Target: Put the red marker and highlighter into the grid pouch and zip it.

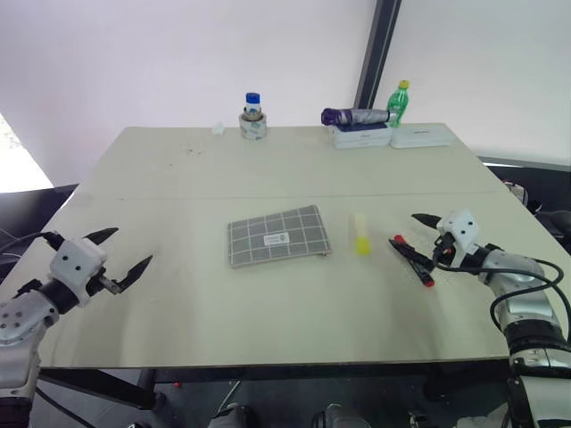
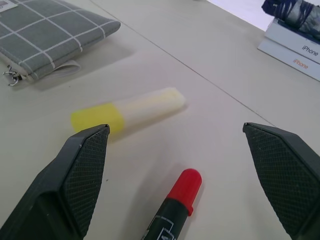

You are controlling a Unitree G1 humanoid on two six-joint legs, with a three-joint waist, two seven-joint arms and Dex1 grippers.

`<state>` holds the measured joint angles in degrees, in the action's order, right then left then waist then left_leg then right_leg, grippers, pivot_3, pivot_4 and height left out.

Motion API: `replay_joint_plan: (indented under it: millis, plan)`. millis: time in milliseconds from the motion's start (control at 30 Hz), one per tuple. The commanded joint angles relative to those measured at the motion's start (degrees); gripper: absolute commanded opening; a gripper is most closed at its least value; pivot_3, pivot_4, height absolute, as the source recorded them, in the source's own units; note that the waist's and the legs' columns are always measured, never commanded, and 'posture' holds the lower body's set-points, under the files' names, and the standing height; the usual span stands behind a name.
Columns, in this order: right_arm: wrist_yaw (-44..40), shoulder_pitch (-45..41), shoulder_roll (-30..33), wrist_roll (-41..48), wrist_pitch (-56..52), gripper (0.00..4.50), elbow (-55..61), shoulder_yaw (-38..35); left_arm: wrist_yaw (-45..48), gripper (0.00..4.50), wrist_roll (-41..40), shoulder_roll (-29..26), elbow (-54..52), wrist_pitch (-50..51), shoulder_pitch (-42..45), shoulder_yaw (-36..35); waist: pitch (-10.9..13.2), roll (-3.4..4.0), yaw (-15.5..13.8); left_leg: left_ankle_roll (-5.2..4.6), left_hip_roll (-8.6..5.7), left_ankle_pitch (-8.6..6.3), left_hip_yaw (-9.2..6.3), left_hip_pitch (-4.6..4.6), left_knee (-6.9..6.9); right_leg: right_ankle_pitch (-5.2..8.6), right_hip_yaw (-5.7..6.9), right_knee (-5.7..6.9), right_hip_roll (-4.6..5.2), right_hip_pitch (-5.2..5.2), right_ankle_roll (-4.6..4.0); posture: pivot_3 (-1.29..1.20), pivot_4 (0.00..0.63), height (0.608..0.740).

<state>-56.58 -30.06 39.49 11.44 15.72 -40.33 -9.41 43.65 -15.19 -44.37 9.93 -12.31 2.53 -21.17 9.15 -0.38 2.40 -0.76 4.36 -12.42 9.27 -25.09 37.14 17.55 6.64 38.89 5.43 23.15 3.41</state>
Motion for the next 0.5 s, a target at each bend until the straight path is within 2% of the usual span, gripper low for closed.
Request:
replay_joint_plan:
  millis: [33, 500]
  plan:
    - [-0.19, -0.52, 1.45, 0.09, 1.77, 4.44, 0.48, -0.79, 0.68, 4.50, -1.47, -0.73, -1.44, 1.08, -0.01, -1.38, 0.00, 0.00, 0.03, 0.00, 0.00, 0.00, 0.00, 0.00, 0.00, 0.00, -0.01, 0.00, 0.00, 0.00, 0.00, 0.00, 0.150, 0.740]
    - [-0.85, -0.28, 2.05, -0.63, 3.83, 4.44, -1.39, -0.89, 1.22, 4.50, -0.35, -0.55, 0.26, -3.15, -0.38, -1.18, 0.00, 0.01, 0.01, 0.00, 0.01, 0.00, 0.02, 0.00, -0.01, 0.00, -0.04, 0.00, 0.00, 0.02, 0.00, 0.00, 0.150, 0.740]
